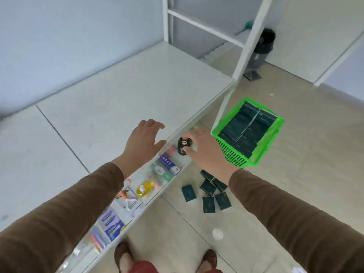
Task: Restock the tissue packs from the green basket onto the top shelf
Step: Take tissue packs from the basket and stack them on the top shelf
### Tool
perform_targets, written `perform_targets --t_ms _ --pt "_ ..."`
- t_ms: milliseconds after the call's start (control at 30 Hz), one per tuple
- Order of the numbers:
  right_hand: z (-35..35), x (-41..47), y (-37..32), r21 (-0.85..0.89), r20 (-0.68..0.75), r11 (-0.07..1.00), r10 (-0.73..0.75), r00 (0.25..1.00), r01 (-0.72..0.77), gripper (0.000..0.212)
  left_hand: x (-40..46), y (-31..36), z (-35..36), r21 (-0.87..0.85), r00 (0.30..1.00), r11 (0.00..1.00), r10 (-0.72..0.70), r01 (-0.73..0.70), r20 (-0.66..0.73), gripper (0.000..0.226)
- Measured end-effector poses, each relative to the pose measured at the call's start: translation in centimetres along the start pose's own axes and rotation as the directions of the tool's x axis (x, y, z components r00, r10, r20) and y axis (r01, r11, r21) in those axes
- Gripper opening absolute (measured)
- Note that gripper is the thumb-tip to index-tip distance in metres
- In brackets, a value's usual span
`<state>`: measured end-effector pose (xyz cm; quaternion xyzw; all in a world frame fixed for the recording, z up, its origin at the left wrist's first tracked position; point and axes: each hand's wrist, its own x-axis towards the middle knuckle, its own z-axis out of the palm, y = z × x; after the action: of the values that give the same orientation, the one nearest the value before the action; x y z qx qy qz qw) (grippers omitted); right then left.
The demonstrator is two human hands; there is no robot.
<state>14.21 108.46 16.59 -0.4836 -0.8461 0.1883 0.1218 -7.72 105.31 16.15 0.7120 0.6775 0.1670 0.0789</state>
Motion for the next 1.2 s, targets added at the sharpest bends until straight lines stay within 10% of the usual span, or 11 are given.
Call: perform_targets --t_ms 733,1200 --pt "-8.2 2.0 39.1 0.23 0.041 0.802 0.558 0.829 -0.551 0.053 26.1 23.7 21.7 -0.092 0.924 0.989 0.138 -0.112 0.356 0.048" --pt "-5.8 17.7 64.7 0.12 0.174 0.733 0.648 0.741 -0.669 0.064 50.2 28.1 38.0 0.188 0.869 0.978 -0.017 -0.088 0.494 0.063"
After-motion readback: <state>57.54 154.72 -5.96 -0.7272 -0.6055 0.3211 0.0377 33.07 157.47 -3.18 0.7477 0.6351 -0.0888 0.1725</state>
